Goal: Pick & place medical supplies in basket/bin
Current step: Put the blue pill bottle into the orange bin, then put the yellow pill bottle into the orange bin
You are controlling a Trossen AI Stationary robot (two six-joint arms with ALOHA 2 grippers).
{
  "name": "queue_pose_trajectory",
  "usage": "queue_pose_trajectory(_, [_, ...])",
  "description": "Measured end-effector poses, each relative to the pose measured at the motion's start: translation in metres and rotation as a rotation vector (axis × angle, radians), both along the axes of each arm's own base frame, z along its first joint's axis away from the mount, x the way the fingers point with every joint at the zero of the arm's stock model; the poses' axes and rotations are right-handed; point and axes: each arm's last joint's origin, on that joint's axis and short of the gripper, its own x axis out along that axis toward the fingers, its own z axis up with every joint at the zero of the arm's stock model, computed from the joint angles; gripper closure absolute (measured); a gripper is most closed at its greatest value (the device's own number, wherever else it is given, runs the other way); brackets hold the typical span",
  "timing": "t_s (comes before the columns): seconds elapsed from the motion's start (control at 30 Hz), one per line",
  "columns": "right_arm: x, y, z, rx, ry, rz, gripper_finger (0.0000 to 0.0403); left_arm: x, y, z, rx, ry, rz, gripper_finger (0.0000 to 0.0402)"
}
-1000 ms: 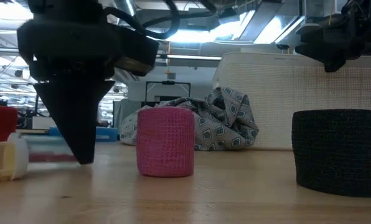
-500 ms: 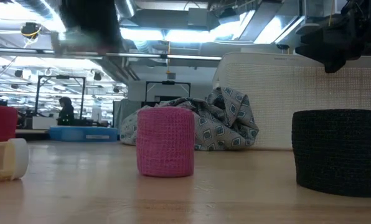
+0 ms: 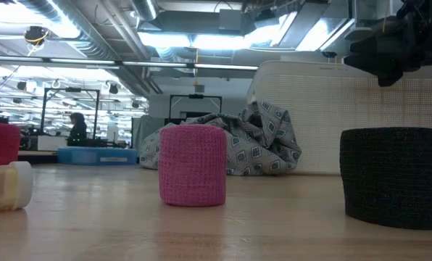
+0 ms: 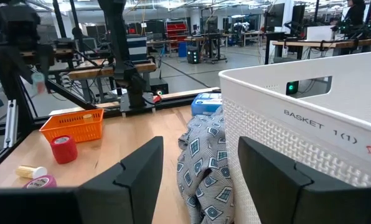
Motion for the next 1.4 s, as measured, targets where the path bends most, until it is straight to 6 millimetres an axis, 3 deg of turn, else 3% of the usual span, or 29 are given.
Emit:
queue_pose_trajectory(0.23, [0.000,0.000,0.000,0.008,-0.003,0.000,0.0194,-0.028,-0.026,-0.026,0.103,-0.052,0.034,0.0311])
queue_pose_trajectory(0.5, [0.000,0.000,0.000,0.011,-0.004,0.000,0.0194,-0.044,-0.051,-0.080,0.222,-0.043,0.125,0.0311])
queue_pose_trajectory(0.63, [0.000,0.000,0.000,0.011,-0.004,-0.001,0.0194,-0.049,-0.057,-0.098,0.232,0.027,0.167,0.0311])
queue_pose_trajectory(1.03, [0.000,0.000,0.000,0.012,-0.005,-0.002,0.0194,-0.049,-0.057,-0.100,0.226,0.076,0.188,0.0307])
queue_pose_trajectory(1.4, [0.000,0.000,0.000,0.019,-0.007,-0.004,0.0194,-0.046,-0.052,-0.100,0.231,0.159,0.232,0.0236])
